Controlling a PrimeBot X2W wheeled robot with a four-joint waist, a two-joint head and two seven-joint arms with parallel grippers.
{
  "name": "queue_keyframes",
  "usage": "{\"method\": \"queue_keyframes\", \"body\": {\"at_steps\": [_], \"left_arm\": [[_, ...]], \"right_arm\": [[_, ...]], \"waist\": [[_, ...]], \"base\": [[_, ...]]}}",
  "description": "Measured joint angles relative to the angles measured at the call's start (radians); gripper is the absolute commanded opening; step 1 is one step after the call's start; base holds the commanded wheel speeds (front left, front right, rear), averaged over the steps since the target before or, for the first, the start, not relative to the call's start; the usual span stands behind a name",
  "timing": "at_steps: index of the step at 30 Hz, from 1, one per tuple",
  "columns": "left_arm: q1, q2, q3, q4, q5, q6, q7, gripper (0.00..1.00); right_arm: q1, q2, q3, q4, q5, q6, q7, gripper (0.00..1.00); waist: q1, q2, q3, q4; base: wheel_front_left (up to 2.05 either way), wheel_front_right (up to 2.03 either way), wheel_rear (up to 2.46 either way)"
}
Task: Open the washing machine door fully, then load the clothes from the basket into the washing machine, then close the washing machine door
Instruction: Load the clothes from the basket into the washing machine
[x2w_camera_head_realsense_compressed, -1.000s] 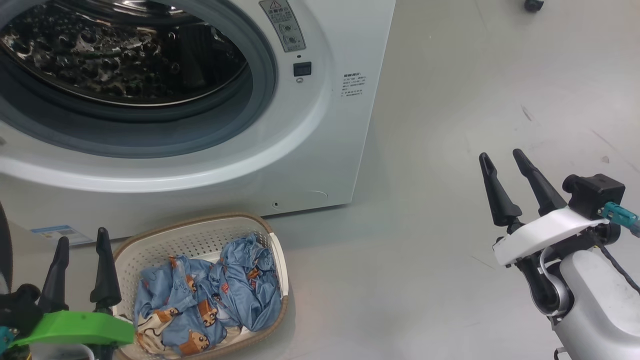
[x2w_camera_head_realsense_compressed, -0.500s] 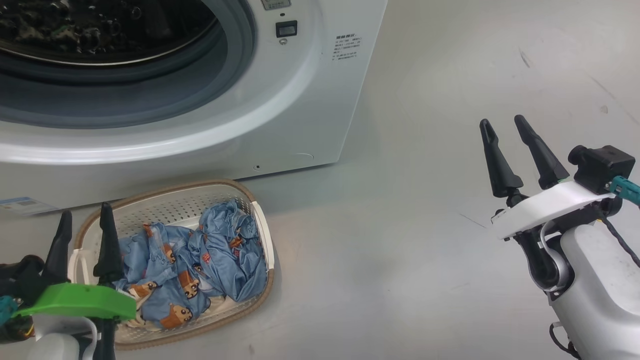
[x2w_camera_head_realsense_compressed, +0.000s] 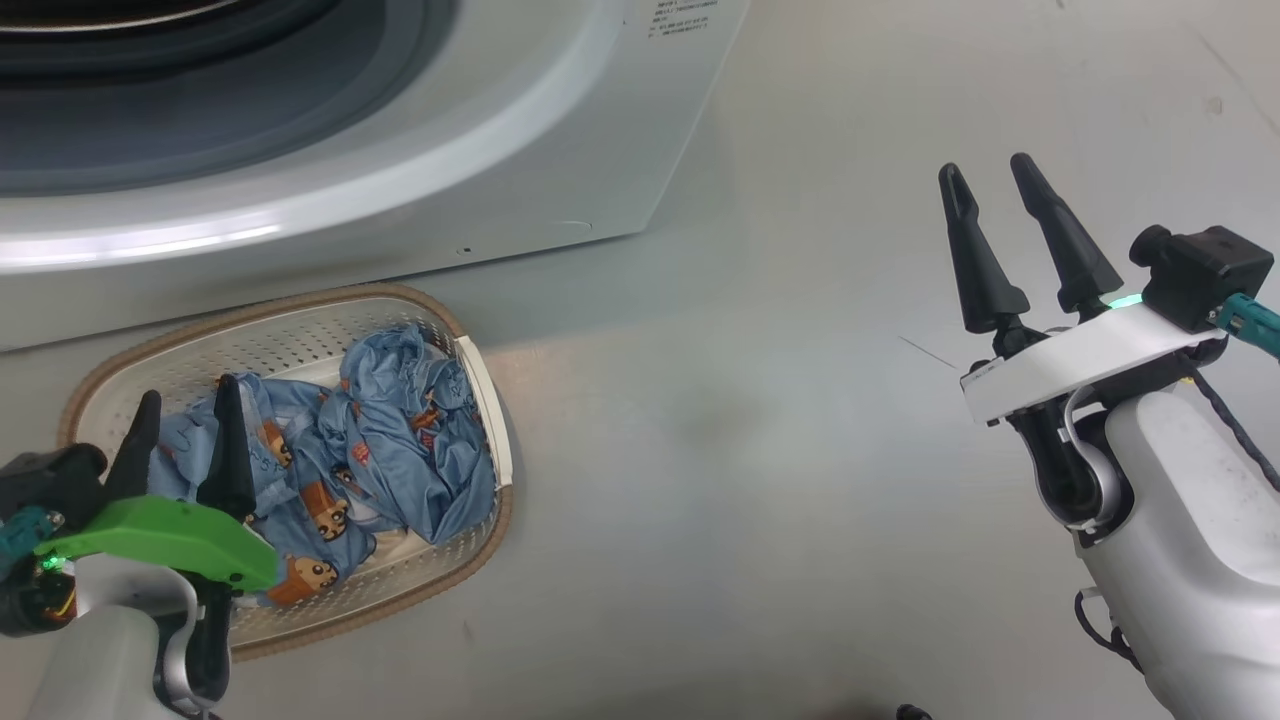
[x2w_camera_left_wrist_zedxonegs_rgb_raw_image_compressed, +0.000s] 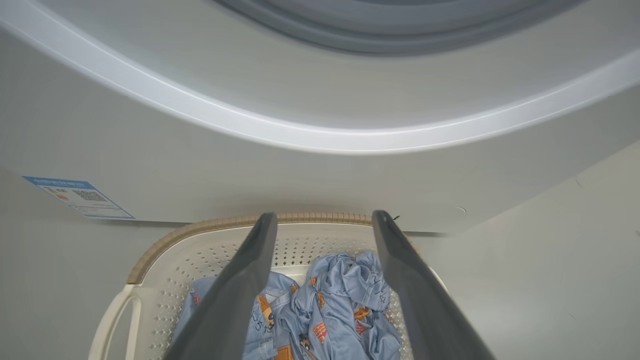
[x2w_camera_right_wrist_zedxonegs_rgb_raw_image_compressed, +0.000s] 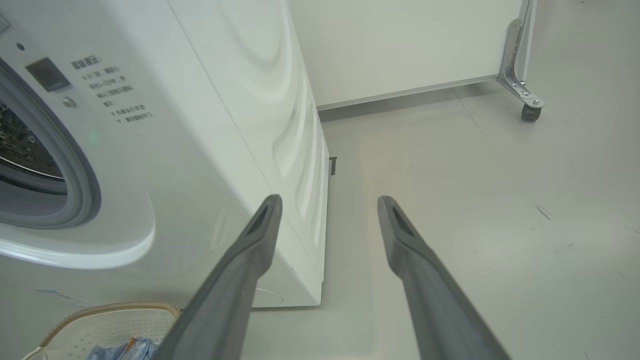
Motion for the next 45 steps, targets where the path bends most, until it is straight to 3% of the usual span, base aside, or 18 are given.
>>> {"method": "queue_keyframes", "body": {"at_steps": [18,45], "left_arm": [[-0.189,0.019,-0.023,0.257,-0.01,-0.034,0.115,1.0],[-0.41,0.019,-0.045,0.54,-0.026,-0.05,0.209,1.0]], "right_arm": [[-0.089,0.033,-0.006,-0.02,-0.004,0.0,0.0,1.0],[-0.142,0.093,-0.007,-0.029,-0.005,0.0,0.0,1.0]], "waist": [[0.0,0.0,0.194,-0.074],[0.0,0.0,0.359,-0.149]], "base": [[0.0,0.0,0.0],[0.0,0.0,0.0]]}}
